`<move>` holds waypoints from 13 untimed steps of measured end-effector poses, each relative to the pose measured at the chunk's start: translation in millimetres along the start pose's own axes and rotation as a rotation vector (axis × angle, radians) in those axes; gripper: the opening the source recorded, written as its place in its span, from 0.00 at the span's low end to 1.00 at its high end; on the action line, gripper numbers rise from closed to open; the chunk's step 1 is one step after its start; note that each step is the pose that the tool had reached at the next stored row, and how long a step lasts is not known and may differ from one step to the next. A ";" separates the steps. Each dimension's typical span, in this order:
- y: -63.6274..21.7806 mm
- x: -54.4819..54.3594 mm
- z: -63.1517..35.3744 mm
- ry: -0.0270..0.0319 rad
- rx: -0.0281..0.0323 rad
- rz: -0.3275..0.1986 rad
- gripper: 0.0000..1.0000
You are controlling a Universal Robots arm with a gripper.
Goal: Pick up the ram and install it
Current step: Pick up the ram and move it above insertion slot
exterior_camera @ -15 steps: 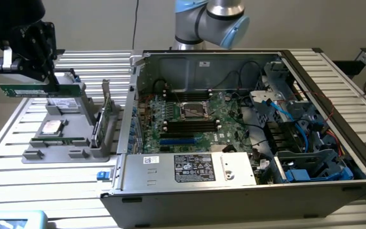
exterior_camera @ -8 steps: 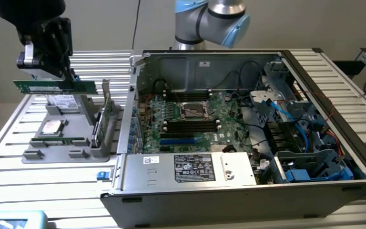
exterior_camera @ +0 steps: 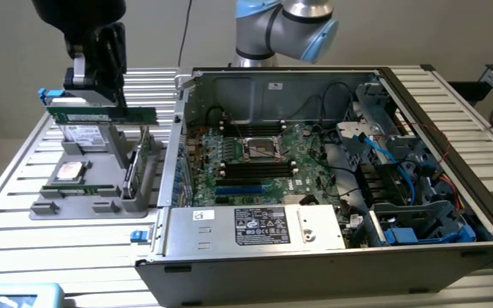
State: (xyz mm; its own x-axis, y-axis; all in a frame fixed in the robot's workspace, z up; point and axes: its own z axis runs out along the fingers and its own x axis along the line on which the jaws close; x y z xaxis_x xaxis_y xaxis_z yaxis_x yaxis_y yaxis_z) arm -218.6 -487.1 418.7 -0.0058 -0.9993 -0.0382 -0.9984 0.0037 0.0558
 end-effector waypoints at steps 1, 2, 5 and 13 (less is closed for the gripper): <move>-4.5 0.0 -0.2 -0.0001 -0.0001 0.000 0.14; -9.6 0.0 -0.5 0.0000 -0.0002 0.000 0.14; -22.7 -0.1 -1.2 -0.0001 -0.0003 -0.001 0.14; -59.3 -0.3 -3.3 0.0000 -0.0004 -0.002 0.14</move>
State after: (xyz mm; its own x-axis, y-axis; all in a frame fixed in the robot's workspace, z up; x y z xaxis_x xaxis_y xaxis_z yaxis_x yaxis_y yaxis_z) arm -159.2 -487.1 418.6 -0.0040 -0.9993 -0.0383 -0.9984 0.0018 0.0561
